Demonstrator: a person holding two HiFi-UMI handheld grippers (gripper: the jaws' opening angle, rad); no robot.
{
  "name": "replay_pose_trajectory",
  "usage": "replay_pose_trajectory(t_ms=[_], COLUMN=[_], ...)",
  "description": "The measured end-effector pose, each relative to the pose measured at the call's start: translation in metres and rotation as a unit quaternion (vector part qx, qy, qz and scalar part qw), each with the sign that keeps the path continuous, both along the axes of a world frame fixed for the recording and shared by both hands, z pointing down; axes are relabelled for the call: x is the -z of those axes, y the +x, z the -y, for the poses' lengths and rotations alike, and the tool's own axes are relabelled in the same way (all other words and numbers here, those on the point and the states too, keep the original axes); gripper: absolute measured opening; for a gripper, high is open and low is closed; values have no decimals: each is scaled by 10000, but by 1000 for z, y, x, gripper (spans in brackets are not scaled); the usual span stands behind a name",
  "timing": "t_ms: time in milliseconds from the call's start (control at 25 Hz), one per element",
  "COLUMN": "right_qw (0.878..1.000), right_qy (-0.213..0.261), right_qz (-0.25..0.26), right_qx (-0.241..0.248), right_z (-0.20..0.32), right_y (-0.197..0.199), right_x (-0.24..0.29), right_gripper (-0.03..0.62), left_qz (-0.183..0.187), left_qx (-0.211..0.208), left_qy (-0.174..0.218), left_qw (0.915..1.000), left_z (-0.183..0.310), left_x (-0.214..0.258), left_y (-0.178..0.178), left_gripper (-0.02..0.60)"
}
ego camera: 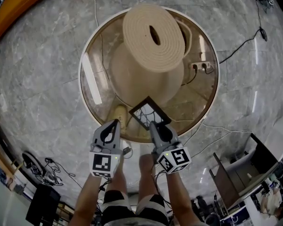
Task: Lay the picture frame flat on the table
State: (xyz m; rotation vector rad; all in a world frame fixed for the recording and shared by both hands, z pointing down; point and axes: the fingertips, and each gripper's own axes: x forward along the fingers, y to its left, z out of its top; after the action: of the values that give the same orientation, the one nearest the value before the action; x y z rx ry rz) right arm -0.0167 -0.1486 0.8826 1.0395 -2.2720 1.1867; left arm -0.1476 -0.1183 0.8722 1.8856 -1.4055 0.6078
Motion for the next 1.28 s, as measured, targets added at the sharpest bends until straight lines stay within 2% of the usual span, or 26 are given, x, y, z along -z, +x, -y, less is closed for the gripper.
replay_pose_trajectory(t_ms=[280,1280], right_qw=[9991,9973], right_qy=[-219,-542], right_qz=[119,25], right_qx=[-333,-495], right_z=[23,37], right_y=[2,13], right_x=[-16,-44], right_gripper=[92,157], left_qz=[-32,-22], left_qx=[-4,97], left_qy=[-24,-220], left_qw=[10000,9997], left_z=[12,19], left_x=[-5,-20], left_y=[1,2], left_gripper=[17,17])
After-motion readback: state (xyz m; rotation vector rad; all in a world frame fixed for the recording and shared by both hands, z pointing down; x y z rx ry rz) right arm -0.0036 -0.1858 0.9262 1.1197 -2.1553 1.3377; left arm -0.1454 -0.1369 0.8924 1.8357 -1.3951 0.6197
